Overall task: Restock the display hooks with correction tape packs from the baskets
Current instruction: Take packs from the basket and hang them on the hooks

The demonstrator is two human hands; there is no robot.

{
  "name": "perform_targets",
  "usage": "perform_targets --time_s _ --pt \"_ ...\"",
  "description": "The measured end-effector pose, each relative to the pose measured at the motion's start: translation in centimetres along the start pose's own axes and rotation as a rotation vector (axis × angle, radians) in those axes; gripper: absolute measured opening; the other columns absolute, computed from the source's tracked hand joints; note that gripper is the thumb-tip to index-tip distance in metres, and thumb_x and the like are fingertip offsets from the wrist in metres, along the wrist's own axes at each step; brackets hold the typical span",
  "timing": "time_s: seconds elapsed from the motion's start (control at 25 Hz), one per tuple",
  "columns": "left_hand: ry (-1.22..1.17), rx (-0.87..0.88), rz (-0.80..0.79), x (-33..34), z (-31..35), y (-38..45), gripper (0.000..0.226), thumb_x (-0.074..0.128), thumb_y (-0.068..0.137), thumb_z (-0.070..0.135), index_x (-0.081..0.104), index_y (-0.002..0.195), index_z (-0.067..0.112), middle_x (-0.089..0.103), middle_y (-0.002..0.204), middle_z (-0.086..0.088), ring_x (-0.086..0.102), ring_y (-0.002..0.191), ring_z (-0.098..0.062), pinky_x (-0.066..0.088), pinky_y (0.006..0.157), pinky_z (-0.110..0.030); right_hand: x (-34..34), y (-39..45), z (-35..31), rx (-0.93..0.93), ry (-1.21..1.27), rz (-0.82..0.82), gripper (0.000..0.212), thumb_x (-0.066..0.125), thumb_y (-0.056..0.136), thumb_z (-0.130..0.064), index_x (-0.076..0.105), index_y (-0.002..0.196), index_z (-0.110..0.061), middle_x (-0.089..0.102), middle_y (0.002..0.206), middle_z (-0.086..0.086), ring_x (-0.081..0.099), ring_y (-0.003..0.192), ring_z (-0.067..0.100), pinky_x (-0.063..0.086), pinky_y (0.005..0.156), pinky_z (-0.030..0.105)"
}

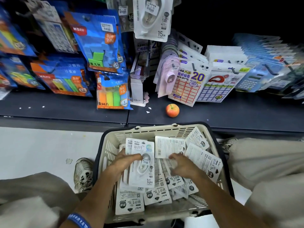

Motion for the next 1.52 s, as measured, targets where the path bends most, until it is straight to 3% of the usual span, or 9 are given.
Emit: perform_targets --time_s 0.12,0.24,0.4,0.64,0.84,1.0,1.12,1.32,1.52 --pt "0.036 0.063 0.043 0.3 -0.1 0.4 0.039 0.088 0.073 0.021 0.057 0.094 0.032 0.074 0.086 0.021 0.063 0.089 -0.007 0.045 0.079 -0.023 2.6 0.6 0.7 -0.037 -0.405 0.066 0.058 0.069 0.087 -0.007 0.048 0.139 -0.022 0.055 0.135 0.003 0.058 0.115 0.024 0.051 0.094 0.038" --pt "0.031 0.092 0.105 0.0 0.0 0.8 0.037 0.087 0.074 0.018 0.057 0.092 0.030 0.072 0.070 0.024 0.061 0.084 0.001 0.043 0.069 -0.021 0.0 1.5 0.1 -0.054 -0.210 0.156 0.019 0.064 0.095 -0.012 0.069 0.110 -0.022 0.068 0.108 -0.001 0.063 0.093 0.015 0.052 0.087 0.029" --pt "0.022 0.119 0.113 0.2 0.1 1.0 0.038 0.087 0.076 0.021 0.055 0.091 0.033 0.067 0.073 0.026 0.057 0.075 0.005 0.042 0.064 -0.017 -6.6 1.1 -1.1 -0.115 0.408 -0.012 0.015 0.074 0.088 -0.010 0.078 0.101 -0.018 0.075 0.086 -0.006 0.064 0.075 0.011 0.047 0.061 0.018" --pt "-0.051 0.135 -0.006 0.8 1.0 -0.3 0.051 0.084 0.078 0.028 0.054 0.119 0.034 0.068 0.118 0.006 0.060 0.117 -0.023 0.042 0.110 -0.046 -6.8 0.4 -2.5 -0.173 1.272 -0.018 0.037 0.064 0.088 0.011 0.059 0.119 -0.009 0.075 0.107 0.017 0.074 0.080 0.028 0.061 0.060 0.032" --pt "-0.144 0.178 -0.023 0.2 1.7 -0.7 0.044 0.083 0.079 0.020 0.057 0.107 0.042 0.072 0.108 0.013 0.065 0.108 -0.014 0.044 0.101 -0.038 -4.4 0.4 -1.4 -0.057 1.044 -0.187 0.058 0.076 0.078 0.009 0.058 0.128 -0.015 0.075 0.115 0.010 0.074 0.100 0.031 0.061 0.081 0.041" --pt "-0.089 0.195 -0.003 0.1 1.5 -0.8 0.047 0.082 0.080 0.020 0.053 0.109 0.043 0.068 0.103 0.019 0.060 0.100 -0.004 0.041 0.095 -0.036 -5.1 1.2 -0.9 0.039 1.207 0.097 0.035 0.079 0.084 -0.031 0.069 0.113 -0.014 0.078 0.101 0.006 0.072 0.083 0.022 0.056 0.068 0.035" --pt "-0.128 0.184 0.014 0.2 1.5 -0.5 0.047 0.081 0.080 0.019 0.055 0.116 0.037 0.072 0.108 0.011 0.066 0.102 -0.012 0.048 0.084 -0.032 -4.9 1.6 -1.5 0.033 1.087 0.071 0.030 0.078 0.083 -0.006 0.068 0.111 -0.003 0.079 0.098 0.012 0.076 0.076 0.018 0.058 0.062 0.032" --pt "-0.185 0.104 0.063 0.1 1.2 -0.3 0.060 0.086 0.067 0.035 0.059 0.121 0.032 0.079 0.099 0.003 0.073 0.096 -0.023 0.055 0.086 -0.043 -2.6 0.5 -2.0 0.079 0.858 -0.267 0.045 0.075 0.080 0.009 0.064 0.121 -0.003 0.076 0.114 0.011 0.071 0.109 0.027 0.056 0.097 0.044" --pt "-0.223 0.013 -0.018 0.8 0.4 -0.4 0.090 0.085 0.056 0.057 0.055 0.136 0.029 0.069 0.128 -0.006 0.066 0.116 -0.035 0.053 0.096 -0.052 -1.9 0.1 -3.3 0.043 0.747 -0.274 0.046 0.075 0.082 0.006 0.060 0.124 -0.005 0.076 0.112 0.010 0.073 0.103 0.027 0.061 0.086 0.041"
Point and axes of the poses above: each hand's wrist, its own y-axis towards the middle knuckle, its own x-axis out of the palm, z = x × y, the point moved 3 cm from there along y, towards the middle knuckle
